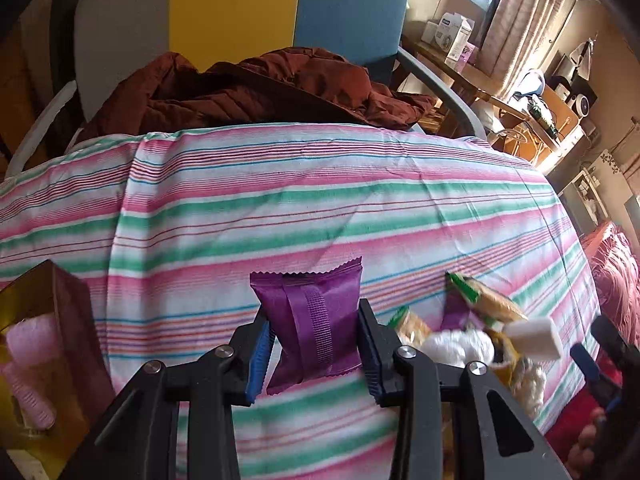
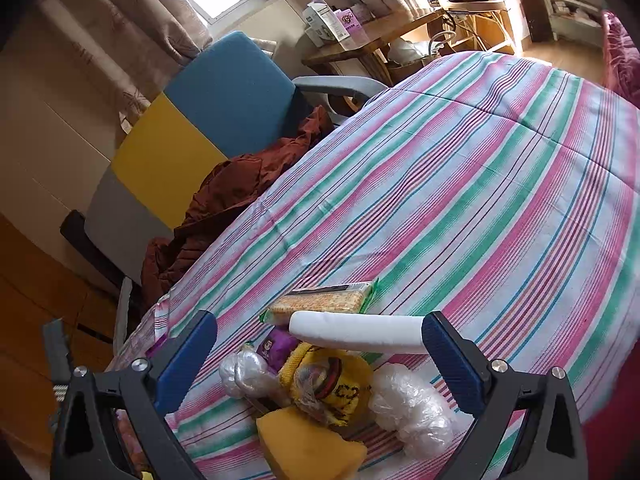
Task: Organize objects
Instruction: 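Hold the purple sachet with the left gripper while the right gripper grasps a yellow sponge, then lower the purple sachet and yellow sponge into the tray with both grippers, then open both grippers and move them back toward the item pile, then grasp a white foam bar with the right gripper while the left gripper grasps a yellow sponge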
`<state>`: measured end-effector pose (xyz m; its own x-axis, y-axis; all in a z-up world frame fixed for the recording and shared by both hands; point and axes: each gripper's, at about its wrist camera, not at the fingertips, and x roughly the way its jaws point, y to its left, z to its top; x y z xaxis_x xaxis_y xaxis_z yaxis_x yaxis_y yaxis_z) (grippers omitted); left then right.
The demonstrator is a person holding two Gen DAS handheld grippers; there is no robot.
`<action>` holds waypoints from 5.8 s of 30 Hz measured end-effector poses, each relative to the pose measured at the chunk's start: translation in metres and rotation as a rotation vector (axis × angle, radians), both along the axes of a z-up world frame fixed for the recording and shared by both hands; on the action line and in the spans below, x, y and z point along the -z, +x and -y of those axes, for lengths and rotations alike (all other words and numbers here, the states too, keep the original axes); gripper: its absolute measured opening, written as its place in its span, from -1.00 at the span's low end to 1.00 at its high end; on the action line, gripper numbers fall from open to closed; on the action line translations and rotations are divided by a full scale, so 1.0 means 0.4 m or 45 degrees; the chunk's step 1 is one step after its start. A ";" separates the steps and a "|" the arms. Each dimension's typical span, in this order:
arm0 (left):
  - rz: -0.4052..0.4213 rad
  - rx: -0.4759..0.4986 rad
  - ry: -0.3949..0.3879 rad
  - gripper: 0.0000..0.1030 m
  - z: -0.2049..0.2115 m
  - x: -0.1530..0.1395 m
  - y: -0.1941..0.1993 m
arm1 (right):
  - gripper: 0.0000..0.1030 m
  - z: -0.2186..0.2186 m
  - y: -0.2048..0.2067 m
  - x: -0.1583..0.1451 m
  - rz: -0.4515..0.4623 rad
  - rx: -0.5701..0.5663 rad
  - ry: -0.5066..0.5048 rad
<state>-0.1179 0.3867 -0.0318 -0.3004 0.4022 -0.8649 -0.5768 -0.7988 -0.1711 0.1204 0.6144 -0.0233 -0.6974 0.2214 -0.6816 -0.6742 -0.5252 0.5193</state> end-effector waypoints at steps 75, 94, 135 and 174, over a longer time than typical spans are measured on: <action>-0.113 -0.519 0.298 -0.23 0.756 -0.089 -0.118 | 0.36 0.974 -0.328 0.033 0.267 -1.297 0.535; -0.025 -0.605 0.285 -0.02 0.785 -0.043 -0.129 | 0.77 0.993 -0.296 0.064 0.264 -1.322 0.582; -0.345 -0.368 0.003 0.00 0.709 -0.055 0.241 | 0.99 0.753 -0.198 -0.065 0.186 -0.856 0.606; -0.218 0.175 -0.023 0.00 0.294 -0.012 0.334 | 0.99 0.012 0.033 -0.015 0.226 0.115 0.171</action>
<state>0.0156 0.2693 -0.0272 -0.3871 0.4343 -0.8134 -0.6997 -0.7129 -0.0477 0.1335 0.6096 -0.0173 -0.5424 0.3747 -0.7519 -0.7961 -0.5151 0.3176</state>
